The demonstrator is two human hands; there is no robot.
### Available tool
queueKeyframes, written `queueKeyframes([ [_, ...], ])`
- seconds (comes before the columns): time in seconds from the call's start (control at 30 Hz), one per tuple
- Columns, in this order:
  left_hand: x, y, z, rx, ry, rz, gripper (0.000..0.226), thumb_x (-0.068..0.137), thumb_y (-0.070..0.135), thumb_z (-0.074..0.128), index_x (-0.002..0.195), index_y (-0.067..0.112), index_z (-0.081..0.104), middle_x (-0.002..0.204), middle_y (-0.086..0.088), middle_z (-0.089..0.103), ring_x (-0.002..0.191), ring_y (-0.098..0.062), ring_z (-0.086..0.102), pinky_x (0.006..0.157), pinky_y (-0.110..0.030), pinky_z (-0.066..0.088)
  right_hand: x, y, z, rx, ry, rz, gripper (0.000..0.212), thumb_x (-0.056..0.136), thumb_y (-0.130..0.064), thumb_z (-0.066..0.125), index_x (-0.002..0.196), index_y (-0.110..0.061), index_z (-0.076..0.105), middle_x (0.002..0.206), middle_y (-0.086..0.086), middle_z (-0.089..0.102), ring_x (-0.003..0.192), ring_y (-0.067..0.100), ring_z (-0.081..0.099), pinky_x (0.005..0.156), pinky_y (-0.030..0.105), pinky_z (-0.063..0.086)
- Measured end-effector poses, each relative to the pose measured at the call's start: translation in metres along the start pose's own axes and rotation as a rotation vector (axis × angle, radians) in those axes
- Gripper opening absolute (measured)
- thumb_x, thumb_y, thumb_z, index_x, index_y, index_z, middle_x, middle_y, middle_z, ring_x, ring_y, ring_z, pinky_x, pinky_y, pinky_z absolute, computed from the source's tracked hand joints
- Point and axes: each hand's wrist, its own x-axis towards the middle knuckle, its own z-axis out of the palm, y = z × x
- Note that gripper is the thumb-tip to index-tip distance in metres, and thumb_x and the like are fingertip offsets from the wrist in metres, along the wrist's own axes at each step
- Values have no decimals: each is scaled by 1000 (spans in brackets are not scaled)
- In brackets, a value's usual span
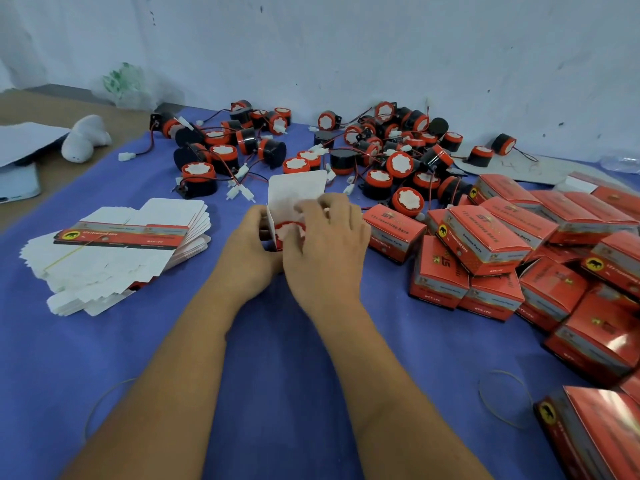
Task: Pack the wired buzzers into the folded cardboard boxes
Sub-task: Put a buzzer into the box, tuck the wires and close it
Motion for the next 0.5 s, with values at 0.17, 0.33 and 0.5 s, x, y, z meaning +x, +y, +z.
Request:
queueKeyframes([
  [0.17,-4,5,-5,-23,-74,-20,49,76,18,83,108,38,52,102,22,66,89,12,61,64,-1,44,22,20,-17,727,231,630,24,93,-18,57,116,-19,49,108,1,50,91,16,52,76,24,43],
  [0.33,-3,7,-9,-39,-158,-48,47,77,19,82,106,41,52,95,32,66,88,19,58,62,0,44,48,46,-25,1157,-201,986,46,101,-30,49,143,-11,43,109,0,62,105,19,61,89,35,50],
  [0.5,-3,7,-8,-51,-173,-62,50,78,20,81,107,45,49,93,38,63,87,22,57,62,-1,45,53,47,-24,1062,-200,851,41,96,-19,59,136,-10,52,119,7,66,104,21,64,90,37,52],
])
